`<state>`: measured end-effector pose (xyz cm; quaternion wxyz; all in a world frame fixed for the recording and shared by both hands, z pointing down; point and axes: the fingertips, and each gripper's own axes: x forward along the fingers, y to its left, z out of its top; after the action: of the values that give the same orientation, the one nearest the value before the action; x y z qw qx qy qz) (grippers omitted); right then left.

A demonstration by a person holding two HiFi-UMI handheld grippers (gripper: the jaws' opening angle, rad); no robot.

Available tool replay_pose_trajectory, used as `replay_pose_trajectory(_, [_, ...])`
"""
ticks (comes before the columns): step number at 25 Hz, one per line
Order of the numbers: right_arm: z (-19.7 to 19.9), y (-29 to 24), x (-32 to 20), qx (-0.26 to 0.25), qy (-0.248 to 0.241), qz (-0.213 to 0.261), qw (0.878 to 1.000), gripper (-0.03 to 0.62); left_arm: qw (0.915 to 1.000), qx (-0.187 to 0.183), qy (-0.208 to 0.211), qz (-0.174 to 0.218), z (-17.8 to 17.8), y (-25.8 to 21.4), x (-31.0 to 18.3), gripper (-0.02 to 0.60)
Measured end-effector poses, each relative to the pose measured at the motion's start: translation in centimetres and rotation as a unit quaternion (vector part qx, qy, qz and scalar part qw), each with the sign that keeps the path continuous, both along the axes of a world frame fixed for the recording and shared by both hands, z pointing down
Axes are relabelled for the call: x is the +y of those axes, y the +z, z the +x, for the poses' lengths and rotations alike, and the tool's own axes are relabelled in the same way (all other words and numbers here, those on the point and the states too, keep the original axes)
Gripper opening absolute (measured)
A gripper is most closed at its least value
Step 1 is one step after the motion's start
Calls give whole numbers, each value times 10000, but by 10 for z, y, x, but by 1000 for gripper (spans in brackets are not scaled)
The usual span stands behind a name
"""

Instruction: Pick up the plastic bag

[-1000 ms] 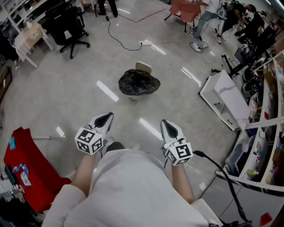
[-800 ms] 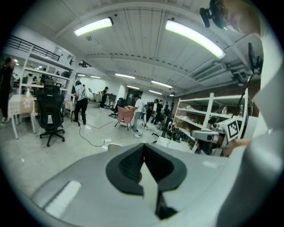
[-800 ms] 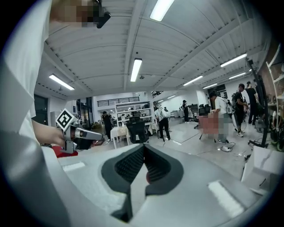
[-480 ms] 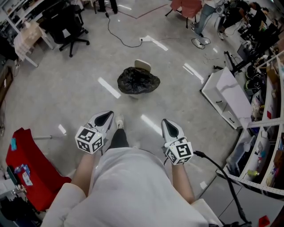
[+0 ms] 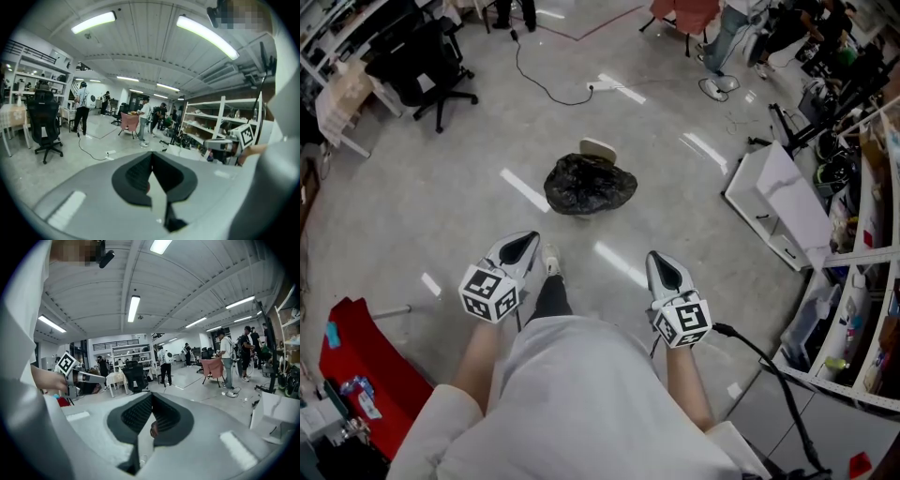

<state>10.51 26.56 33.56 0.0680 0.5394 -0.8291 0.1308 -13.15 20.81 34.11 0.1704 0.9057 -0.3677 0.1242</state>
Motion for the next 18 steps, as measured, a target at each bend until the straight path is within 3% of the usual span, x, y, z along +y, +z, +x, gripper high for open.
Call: replay_pose_trajectory(18, [-59, 4, -168, 165, 482, -330, 9982, 2, 9975, -258, 651, -134, -60, 10, -188, 5])
